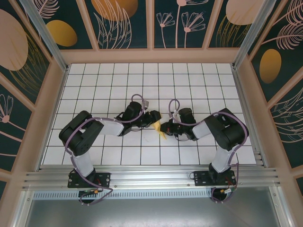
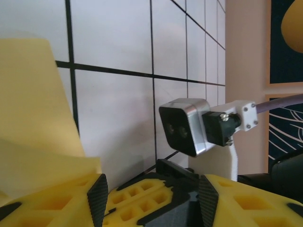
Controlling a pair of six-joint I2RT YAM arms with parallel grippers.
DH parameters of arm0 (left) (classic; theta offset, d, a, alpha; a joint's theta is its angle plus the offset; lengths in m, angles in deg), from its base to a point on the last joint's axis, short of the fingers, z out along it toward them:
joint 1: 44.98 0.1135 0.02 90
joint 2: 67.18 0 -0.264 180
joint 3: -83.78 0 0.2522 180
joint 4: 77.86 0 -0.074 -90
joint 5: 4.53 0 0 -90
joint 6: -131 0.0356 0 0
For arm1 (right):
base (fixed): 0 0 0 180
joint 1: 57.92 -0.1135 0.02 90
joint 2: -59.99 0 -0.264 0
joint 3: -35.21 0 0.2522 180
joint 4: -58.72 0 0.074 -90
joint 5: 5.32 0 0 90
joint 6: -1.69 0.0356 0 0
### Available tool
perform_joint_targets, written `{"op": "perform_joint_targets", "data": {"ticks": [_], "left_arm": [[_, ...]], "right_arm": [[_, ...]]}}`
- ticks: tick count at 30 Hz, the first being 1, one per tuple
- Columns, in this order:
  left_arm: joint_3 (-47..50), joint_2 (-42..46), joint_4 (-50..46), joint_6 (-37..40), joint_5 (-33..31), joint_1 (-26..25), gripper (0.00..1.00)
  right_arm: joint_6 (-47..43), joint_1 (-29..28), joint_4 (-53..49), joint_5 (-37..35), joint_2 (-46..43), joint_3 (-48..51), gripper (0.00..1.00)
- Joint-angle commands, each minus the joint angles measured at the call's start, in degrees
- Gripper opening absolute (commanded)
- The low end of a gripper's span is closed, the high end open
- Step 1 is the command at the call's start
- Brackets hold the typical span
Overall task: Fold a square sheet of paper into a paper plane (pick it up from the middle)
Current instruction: Fold the wing for the fifth time at the center of the table.
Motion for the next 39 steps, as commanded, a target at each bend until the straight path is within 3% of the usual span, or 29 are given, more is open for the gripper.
{"op": "perform_joint_targets", "data": {"ticks": [1,6,12,21,29,32,36,39], "left_arm": [[-0.8,-1.2,2.4,-0.2,0.4,-0.4,0.56],[-1.7,-2.8,-0.2,1.4,-1.3,-0.4,0.57],[-2.6,-5.6,-6.3,1.9,-3.5,-0.3,0.55],[-3.0,-6.4,-10.2,3.9,-4.3,-0.4,0.55],[-4.0,-6.7,-12.7,5.1,-4.8,-0.3,0.54],[-4.2,-6.8,-13.1,5.3,-4.7,-0.4,0.54],[-4.9,-7.1,-14.3,5.8,-4.7,-0.4,0.54],[-5.3,-7.2,-14.4,5.9,-4.5,-0.4,0.54]], "right_arm": [[1.7,0.4,-3.9,-0.7,1.8,-0.4,0.0],[2.4,0.4,-4.6,-0.9,1.8,-0.3,0.0],[0.3,0.4,-10.0,-2.6,-1.4,-0.4,0.12],[-0.2,0.2,-16.0,-4.4,-6.2,1.3,0.19],[-0.7,0.1,-20.5,-4.6,-7.9,3.0,0.18],[-2.2,0.1,-23.6,-5.7,-8.8,3.1,0.1],[-4.7,-0.1,-27.9,-6.6,-9.1,2.9,0.09],[-6.6,0.0,-33.3,-11.2,-8.4,2.0,0.09]]}}
